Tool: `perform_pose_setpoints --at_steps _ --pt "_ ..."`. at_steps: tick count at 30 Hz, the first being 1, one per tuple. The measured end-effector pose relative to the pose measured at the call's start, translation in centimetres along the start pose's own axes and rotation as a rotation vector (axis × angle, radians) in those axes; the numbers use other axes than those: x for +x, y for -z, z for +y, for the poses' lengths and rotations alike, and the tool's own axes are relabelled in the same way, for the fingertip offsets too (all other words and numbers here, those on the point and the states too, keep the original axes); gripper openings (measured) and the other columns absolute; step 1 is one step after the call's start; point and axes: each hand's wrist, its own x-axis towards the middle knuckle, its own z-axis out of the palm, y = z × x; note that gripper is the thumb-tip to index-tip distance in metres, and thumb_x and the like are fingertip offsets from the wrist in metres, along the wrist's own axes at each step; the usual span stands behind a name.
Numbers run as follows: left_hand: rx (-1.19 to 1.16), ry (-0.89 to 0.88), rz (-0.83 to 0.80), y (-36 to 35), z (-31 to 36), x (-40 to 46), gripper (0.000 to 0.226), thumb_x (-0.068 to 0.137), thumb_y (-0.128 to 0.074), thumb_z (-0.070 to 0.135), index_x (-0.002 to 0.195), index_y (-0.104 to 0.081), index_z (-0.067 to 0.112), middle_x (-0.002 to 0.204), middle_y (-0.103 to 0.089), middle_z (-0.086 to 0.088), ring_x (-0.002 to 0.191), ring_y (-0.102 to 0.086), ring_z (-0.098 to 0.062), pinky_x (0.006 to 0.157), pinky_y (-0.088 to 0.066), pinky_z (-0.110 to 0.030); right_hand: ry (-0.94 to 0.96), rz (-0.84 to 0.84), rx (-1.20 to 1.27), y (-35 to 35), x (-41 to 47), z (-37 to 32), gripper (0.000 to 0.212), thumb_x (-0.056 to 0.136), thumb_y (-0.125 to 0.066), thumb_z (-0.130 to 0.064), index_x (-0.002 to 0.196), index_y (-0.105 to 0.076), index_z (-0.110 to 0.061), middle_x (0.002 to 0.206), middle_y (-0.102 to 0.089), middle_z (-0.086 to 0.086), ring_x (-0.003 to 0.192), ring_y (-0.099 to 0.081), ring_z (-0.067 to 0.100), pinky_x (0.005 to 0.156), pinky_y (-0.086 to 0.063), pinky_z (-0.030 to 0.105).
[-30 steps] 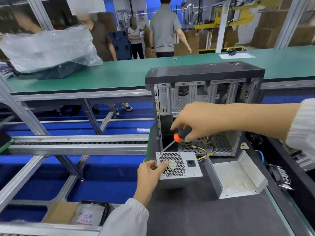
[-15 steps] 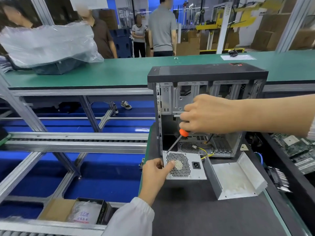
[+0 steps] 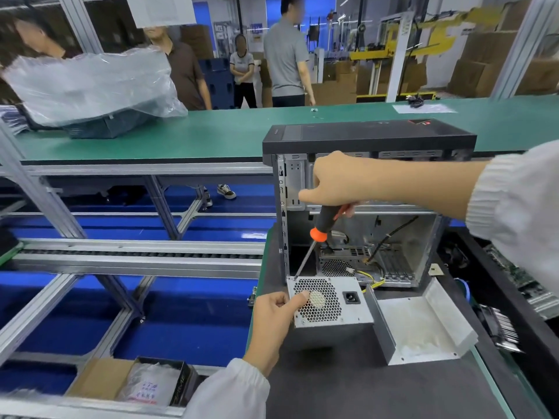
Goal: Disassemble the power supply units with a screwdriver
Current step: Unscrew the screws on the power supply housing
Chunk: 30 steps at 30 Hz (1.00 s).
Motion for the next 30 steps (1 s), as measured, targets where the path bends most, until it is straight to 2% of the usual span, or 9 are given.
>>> perform_pose_setpoints --at_steps 3,6,9,12,19,23,26,28,30 --pt "-0.048 0.063 -0.01 0.0 -0.6 -0.4 0.058 0.077 -0.081 0.032 0.046 -0.034 0.017 0.046 -0.031 0.001 0.041 -0.027 -0.012 0.046 -0.023 -0.019 0.124 0.144 0.104 -1.4 -0.1 0.1 0.038 0.088 -0.053 -0.032 0.062 -0.05 -0.005 0.035 -0.056 0.002 0.03 -0.055 0.011 0.032 -0.035 0.013" --pt "-0.057 0.084 -0.033 0.3 -0.8 -0.7 0.059 0.078 -0.08 0.035 0.058 -0.039 -0.002 0.06 -0.032 -0.007 0.049 -0.028 -0.015 0.05 -0.024 -0.024 0.206 0.195 0.195 -2.5 -0.3 -0.4 0.036 0.09 -0.053 -0.027 0.064 -0.051 -0.004 0.051 -0.062 0.01 0.034 -0.059 0.012 0.031 -0.036 0.014" --pt "-0.073 0.097 -0.026 1.2 -0.8 -0.7 0.06 0.078 -0.079 0.037 0.062 -0.036 -0.002 0.068 -0.03 -0.012 0.057 -0.028 -0.02 0.056 -0.021 -0.03 0.202 0.316 -0.142 -3.0 -0.2 -1.3 0.056 0.096 -0.042 -0.047 0.055 -0.042 -0.01 0.051 -0.049 0.003 0.038 -0.05 0.016 0.039 -0.03 0.021" --pt "-0.066 0.113 -0.049 2.1 -1.1 -0.7 0.043 0.078 -0.079 0.042 0.075 -0.052 0.008 0.079 -0.045 -0.011 0.071 -0.036 -0.026 0.067 -0.027 -0.036 0.191 0.415 -0.53 -3.4 0.2 -1.8 0.068 0.095 -0.024 -0.064 0.052 -0.04 -0.013 0.052 -0.04 0.0 0.044 -0.036 0.014 0.046 -0.021 0.022" --pt "-0.1 0.114 -0.058 3.5 -2.9 -0.9 0.064 0.08 -0.076 0.043 0.067 -0.046 -0.012 0.074 -0.038 -0.012 0.067 -0.026 -0.025 0.065 -0.021 -0.036 0.409 0.187 -0.542 -4.5 2.1 -3.5 0.053 0.096 -0.037 -0.057 0.072 -0.043 -0.01 0.06 -0.036 -0.001 0.05 -0.031 0.014 0.046 -0.02 0.026" --pt "-0.145 0.118 -0.08 3.2 -3.3 -0.6 0.059 0.082 -0.075 0.039 0.059 -0.042 -0.003 0.066 -0.037 -0.01 0.06 -0.03 -0.021 0.06 -0.023 -0.029 0.592 -0.078 -0.411 -3.1 2.4 -2.9 0.034 0.095 -0.049 -0.048 0.096 -0.044 -0.015 0.079 -0.047 -0.002 0.068 -0.042 0.016 0.058 -0.031 0.031" --pt "-0.135 0.129 -0.146 2.8 -3.4 -0.3 0.039 0.084 -0.073 0.035 0.054 -0.058 0.015 0.059 -0.06 -0.003 0.055 -0.052 -0.01 0.057 -0.04 -0.018 0.678 -0.175 -0.253 -1.8 2.7 -3.2 0.025 0.088 -0.067 -0.031 0.103 -0.052 -0.019 0.093 -0.043 -0.008 0.078 -0.044 0.009 0.068 -0.032 0.026" --pt "-0.153 0.148 -0.168 2.4 -3.4 -0.1 0.041 0.084 -0.074 0.036 0.069 -0.06 0.001 0.072 -0.066 -0.015 0.067 -0.058 -0.019 0.065 -0.044 -0.027 0.69 -0.21 -0.187 -1.7 2.7 -3.3 0.025 0.085 -0.071 -0.024 0.105 -0.056 -0.025 0.096 -0.043 -0.01 0.079 -0.045 0.003 0.067 -0.033 0.022" --pt "-0.157 0.153 -0.165 2.2 -3.5 0.2 0.05 0.081 -0.076 0.04 0.061 -0.049 0.003 0.062 -0.052 -0.009 0.061 -0.046 -0.018 0.062 -0.037 -0.025 0.641 -0.259 -0.107 -2.1 2.4 -3.1 0.025 0.086 -0.069 -0.031 0.108 -0.056 -0.026 0.094 -0.054 -0.011 0.076 -0.057 0.005 0.069 -0.039 0.021"
